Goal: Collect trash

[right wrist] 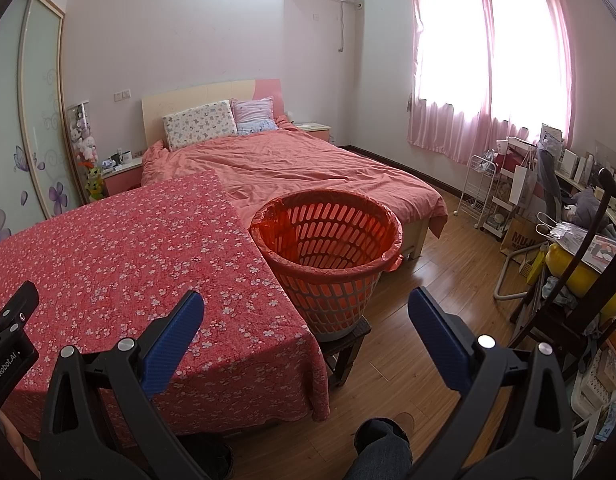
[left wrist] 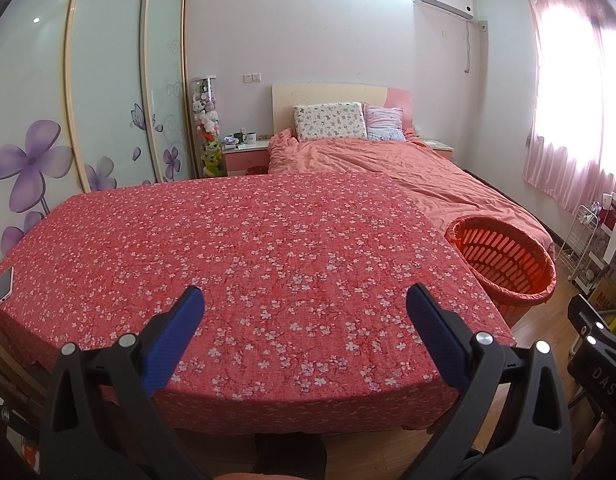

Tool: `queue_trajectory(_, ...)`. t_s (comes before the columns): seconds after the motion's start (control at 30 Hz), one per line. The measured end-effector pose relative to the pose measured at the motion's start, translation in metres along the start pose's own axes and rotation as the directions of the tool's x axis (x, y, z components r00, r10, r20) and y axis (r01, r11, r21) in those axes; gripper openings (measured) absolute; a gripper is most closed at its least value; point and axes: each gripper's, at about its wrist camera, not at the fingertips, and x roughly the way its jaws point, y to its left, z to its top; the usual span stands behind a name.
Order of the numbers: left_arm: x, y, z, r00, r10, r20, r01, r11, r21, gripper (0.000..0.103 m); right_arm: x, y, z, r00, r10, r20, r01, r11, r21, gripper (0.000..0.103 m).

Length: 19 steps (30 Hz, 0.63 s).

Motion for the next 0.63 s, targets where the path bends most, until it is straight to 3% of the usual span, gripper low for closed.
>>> queue_trajectory(0.63,0.0018,0.0054,0.0002,1.000,-0.006,-0.001,0.006,1.000,0.004,0.099,0.0002,0.0001,0.0012,1.000,0.000,-0.001,0.000,1.000,-0.001,0.101)
